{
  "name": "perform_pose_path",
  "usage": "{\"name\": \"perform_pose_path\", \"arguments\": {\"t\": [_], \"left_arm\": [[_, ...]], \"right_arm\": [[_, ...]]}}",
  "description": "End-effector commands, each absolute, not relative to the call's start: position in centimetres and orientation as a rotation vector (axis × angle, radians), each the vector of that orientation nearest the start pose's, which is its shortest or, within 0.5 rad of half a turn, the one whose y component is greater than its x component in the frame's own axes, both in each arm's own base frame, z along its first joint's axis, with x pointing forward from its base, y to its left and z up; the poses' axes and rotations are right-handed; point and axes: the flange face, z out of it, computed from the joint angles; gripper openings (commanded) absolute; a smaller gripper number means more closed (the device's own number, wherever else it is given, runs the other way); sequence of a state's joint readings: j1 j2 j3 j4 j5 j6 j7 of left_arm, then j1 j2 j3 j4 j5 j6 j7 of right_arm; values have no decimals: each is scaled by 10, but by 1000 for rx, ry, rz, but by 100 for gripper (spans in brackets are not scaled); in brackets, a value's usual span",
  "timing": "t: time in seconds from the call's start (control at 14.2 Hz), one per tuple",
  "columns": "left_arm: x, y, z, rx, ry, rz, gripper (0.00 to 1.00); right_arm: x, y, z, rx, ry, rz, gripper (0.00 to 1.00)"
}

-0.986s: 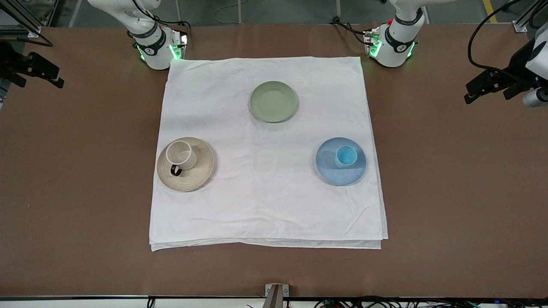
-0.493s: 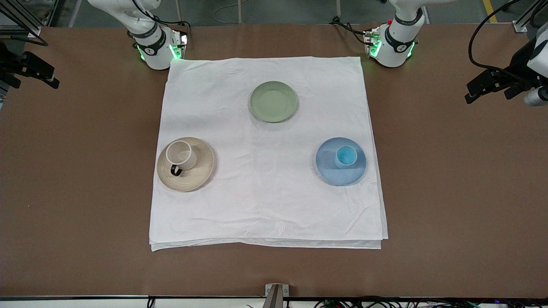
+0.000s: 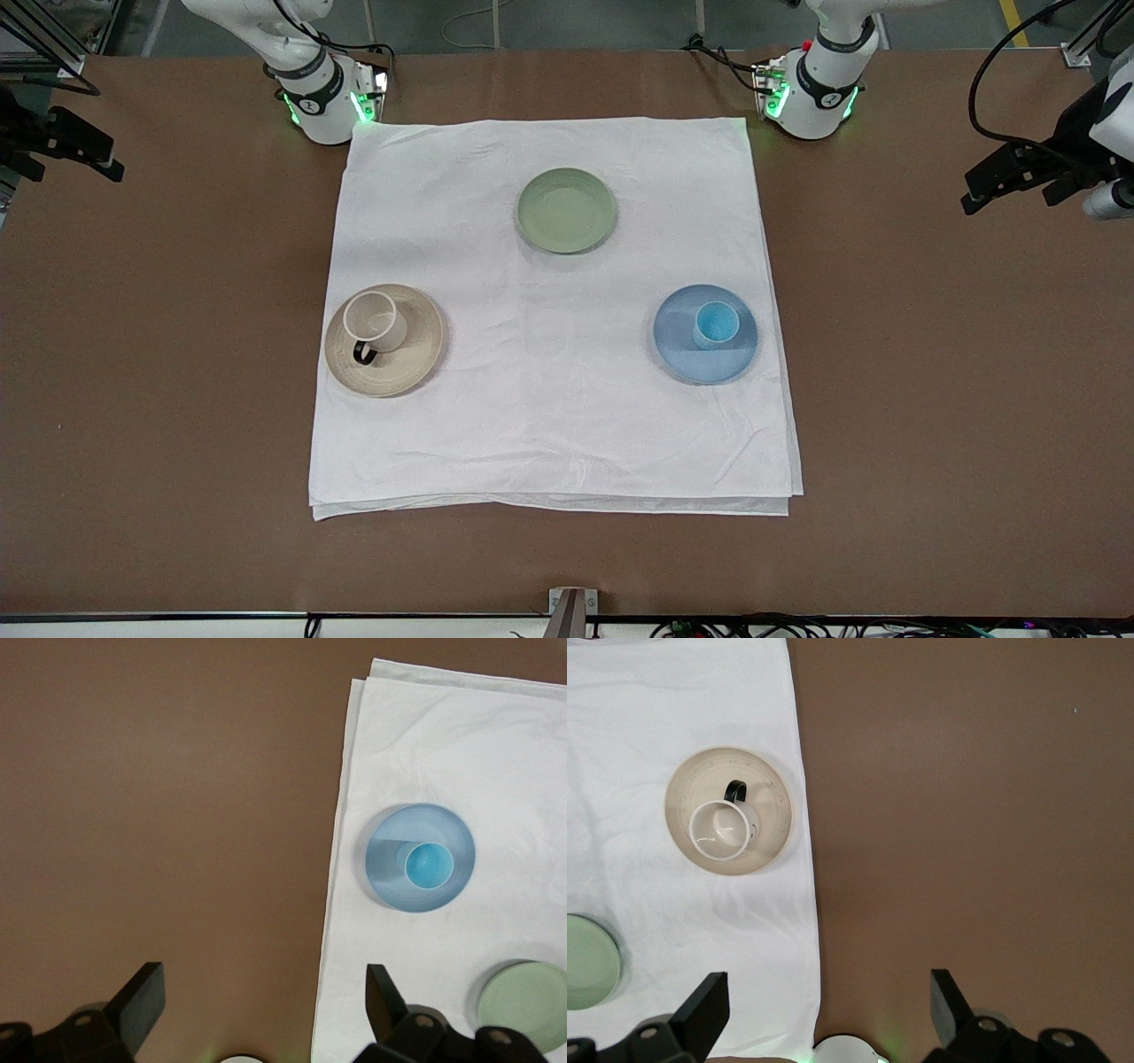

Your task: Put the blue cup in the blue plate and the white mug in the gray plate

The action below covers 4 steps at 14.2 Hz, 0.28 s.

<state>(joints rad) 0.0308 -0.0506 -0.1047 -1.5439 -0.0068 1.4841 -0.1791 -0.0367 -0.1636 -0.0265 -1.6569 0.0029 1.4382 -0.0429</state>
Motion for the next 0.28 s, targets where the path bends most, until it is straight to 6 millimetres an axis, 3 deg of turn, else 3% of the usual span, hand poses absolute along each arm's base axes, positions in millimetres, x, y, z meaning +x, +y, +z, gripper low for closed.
{"name": "perform_pose_path", "arguments": {"t": [0.0,0.21], "left_arm": [[527,-44,660,-3141,-144,8,100],[528,-45,659,-3142,-141,13,100]], "right_arm": [[487,-35,661,-3133,21,89,100],[487,-36,662,-3132,21,86,100]]}}
